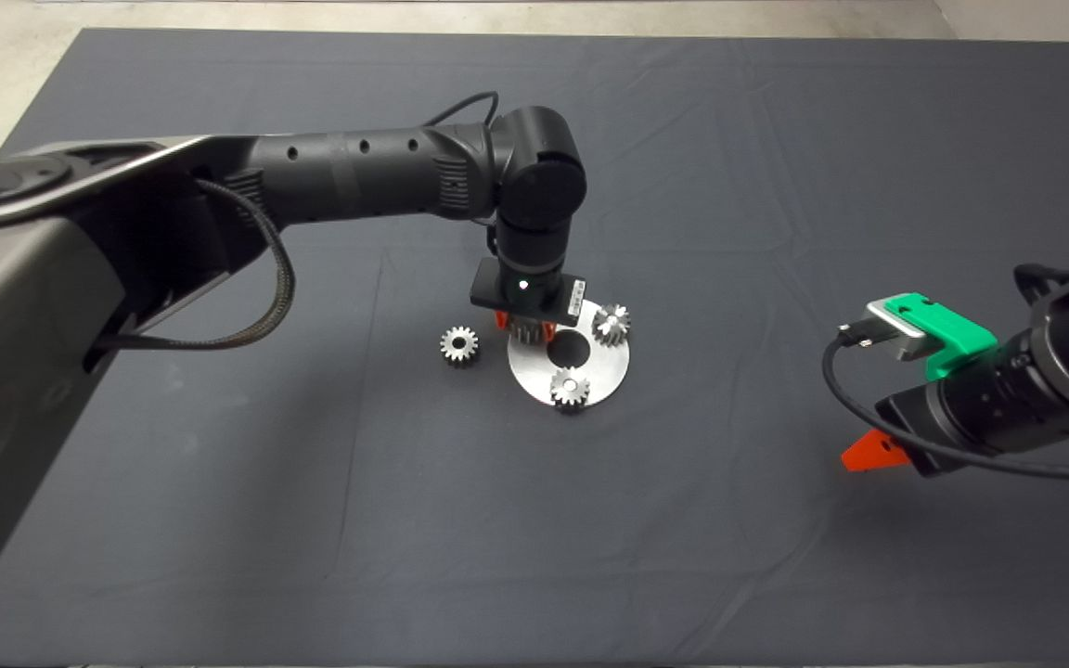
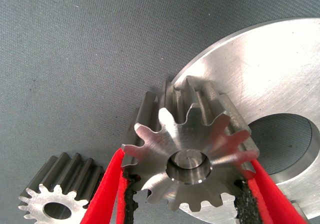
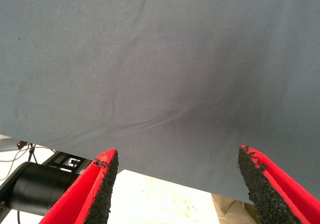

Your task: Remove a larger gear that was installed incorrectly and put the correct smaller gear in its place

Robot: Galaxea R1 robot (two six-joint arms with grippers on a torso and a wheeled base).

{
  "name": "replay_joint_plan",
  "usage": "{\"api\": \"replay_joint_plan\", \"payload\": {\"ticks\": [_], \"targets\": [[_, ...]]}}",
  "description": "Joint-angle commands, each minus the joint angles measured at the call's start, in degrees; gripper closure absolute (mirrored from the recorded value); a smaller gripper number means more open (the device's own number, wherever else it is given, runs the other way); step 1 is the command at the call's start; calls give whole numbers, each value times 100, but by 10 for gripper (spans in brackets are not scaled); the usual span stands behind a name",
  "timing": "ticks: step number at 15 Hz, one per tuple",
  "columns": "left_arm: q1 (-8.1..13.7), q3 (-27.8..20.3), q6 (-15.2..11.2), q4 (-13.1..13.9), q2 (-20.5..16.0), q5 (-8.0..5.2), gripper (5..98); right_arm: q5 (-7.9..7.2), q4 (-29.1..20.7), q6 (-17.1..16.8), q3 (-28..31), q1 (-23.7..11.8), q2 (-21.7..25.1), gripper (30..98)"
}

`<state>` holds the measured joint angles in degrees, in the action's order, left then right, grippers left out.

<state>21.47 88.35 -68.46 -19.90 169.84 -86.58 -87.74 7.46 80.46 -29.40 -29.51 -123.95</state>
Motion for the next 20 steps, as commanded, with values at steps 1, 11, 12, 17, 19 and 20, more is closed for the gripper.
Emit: {"api": "replay_joint_plan", "payload": {"ticks": [1, 11, 12, 17, 19, 20], "targets": [[227, -124, -18, -85, -7, -246, 662, -552, -148, 31, 68, -90, -29, 649], [997, -416, -27, 328, -7, -330, 709, -552, -140, 31, 50, -90, -37, 649], [1018, -416, -27, 337, -10, -333, 711, -552, -140, 31, 42, -90, -37, 649], [965, -1078, -235, 328, -1128, -413, 720, -560, -148, 31, 50, -95, -20, 649], [886, -1588, -322, 311, -1980, -404, 722, -560, -148, 31, 57, -92, -37, 649], [886, -1935, -473, 282, -2390, -404, 722, -560, -148, 31, 50, -99, -37, 649]]}}
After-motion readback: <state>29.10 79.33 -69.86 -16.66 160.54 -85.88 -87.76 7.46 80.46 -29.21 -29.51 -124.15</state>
